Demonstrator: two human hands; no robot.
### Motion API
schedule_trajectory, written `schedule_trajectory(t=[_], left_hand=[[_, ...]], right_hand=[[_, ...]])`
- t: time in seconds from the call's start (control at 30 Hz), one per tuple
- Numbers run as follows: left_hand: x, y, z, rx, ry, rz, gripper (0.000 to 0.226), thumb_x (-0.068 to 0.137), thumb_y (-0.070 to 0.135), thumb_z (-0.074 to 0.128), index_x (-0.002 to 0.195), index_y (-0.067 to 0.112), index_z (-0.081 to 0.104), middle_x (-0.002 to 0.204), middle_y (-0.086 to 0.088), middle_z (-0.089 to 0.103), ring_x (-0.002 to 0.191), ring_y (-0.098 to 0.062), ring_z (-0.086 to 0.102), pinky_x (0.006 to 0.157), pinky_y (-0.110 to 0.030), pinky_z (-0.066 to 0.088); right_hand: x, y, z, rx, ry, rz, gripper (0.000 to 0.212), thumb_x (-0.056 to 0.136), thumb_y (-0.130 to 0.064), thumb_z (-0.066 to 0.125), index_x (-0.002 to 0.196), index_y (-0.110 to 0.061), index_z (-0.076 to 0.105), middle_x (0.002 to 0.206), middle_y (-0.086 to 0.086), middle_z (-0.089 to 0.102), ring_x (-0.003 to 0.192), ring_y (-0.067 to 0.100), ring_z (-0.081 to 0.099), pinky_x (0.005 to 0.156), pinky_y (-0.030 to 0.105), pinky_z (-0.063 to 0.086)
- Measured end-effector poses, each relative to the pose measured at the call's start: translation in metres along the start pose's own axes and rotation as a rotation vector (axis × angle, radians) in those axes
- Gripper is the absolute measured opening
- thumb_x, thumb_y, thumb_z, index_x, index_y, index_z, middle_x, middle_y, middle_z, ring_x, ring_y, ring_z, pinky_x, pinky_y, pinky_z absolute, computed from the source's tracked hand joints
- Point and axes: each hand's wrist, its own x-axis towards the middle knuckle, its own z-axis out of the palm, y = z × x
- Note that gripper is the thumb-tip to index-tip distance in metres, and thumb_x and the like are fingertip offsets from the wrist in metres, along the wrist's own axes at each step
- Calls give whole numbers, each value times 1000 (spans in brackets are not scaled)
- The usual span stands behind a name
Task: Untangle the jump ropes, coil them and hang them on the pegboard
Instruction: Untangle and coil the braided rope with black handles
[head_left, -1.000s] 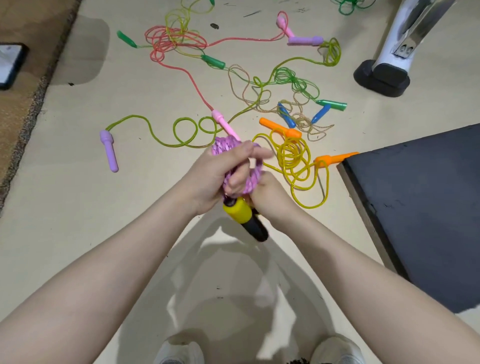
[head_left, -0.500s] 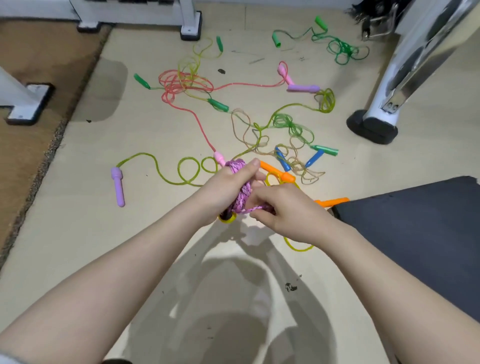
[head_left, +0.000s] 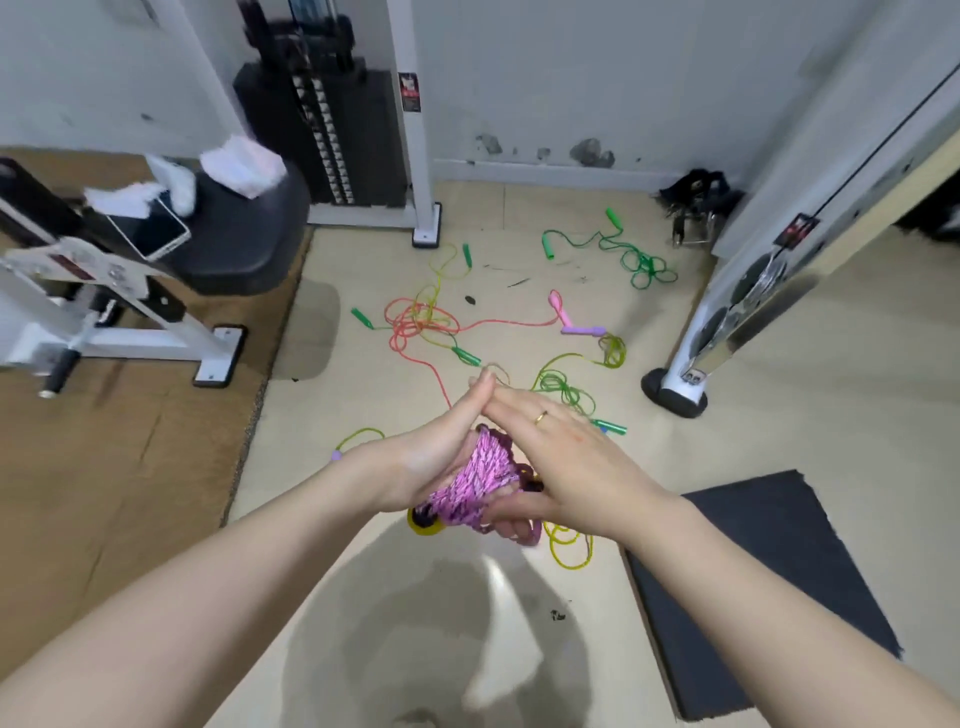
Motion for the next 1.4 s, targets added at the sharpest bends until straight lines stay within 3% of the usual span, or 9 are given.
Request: schedule_trajectory(t=[0.1, 0.17, 0.3, 0.4, 0.57, 0.83, 1.03, 1.23, 1.4], left_hand=[[-60, 52, 4, 43, -37, -31, 129, 50, 97, 33, 147, 14, 24, 150, -23, 25, 139, -37, 25, 115, -48, 20], [-97, 80, 3, 126, -176, -44, 122, 59, 92, 30, 125, -9, 47, 116, -32, 58, 103, -39, 57, 94, -41, 44], [-140, 118, -7, 170, -306, -28, 98, 71, 78, 17, 87, -10, 59, 66, -17, 62, 58, -24, 58, 63, -28, 51], [-142, 135, -11, 171, -300, -41, 87, 75, 75, 19, 84, -2, 58, 68, -19, 58, 59, -25, 57, 63, -28, 51], [-118, 165, -9, 282, -248, -138, 79, 86, 67, 16, 87, 2, 60, 69, -12, 66, 60, -19, 64, 65, -26, 55], [-72, 272, -3, 285, 195, 80, 40, 93, 49, 40, 96, 14, 57, 80, -16, 68, 71, -29, 64, 68, -36, 55], [-41, 325, -25, 333, 561, 270, 39, 75, 50, 69, 76, 11, 69, 79, -14, 70, 72, -26, 66, 79, -40, 55], [-24, 388, -67, 68, 244, 118, 69, 92, 59, 30, 82, 1, 64, 83, -19, 67, 77, -29, 64, 74, -35, 53], [10, 444, -114, 194, 272, 283, 36, 96, 32, 45, 101, 1, 62, 96, -20, 67, 85, -30, 65, 85, -41, 51]], right_hand=[[24, -50, -66, 14, -165, -1, 80, 74, -56, 67, 139, -22, 35, 137, -5, 47, 122, 17, 47, 90, 33, 44], [39, -79, -100, -40, -204, 4, 60, 75, -53, 68, 121, -19, 50, 114, 0, 60, 102, 19, 55, 72, 29, 39], [61, -105, -131, 202, -179, 42, 51, 73, -38, 77, 113, -12, 58, 98, -8, 60, 88, 9, 53, 72, 17, 40], [71, -105, -138, 425, -207, 114, 47, 73, -22, 79, 114, -16, 58, 90, -18, 57, 82, -3, 52, 75, 7, 41], [76, -77, -148, 754, -404, 166, 35, 79, -1, 71, 109, -3, 53, 81, 8, 69, 78, 28, 68, 79, 44, 56], [135, -4, -215, 554, -112, 157, 73, 73, -3, 74, 137, -12, 38, 111, -4, 55, 89, -1, 55, 79, 5, 39], [176, 30, -248, 780, 27, 185, 58, 76, 10, 67, 123, -14, 42, 94, 2, 58, 80, 1, 57, 73, 15, 48], [227, 62, -276, 674, 37, 186, 58, 74, -4, 74, 121, -19, 45, 94, -7, 58, 80, 2, 56, 73, 17, 49], [285, 105, -309, 543, 170, 208, 54, 68, -9, 80, 116, -14, 54, 100, 0, 62, 83, 6, 55, 78, 20, 46]])
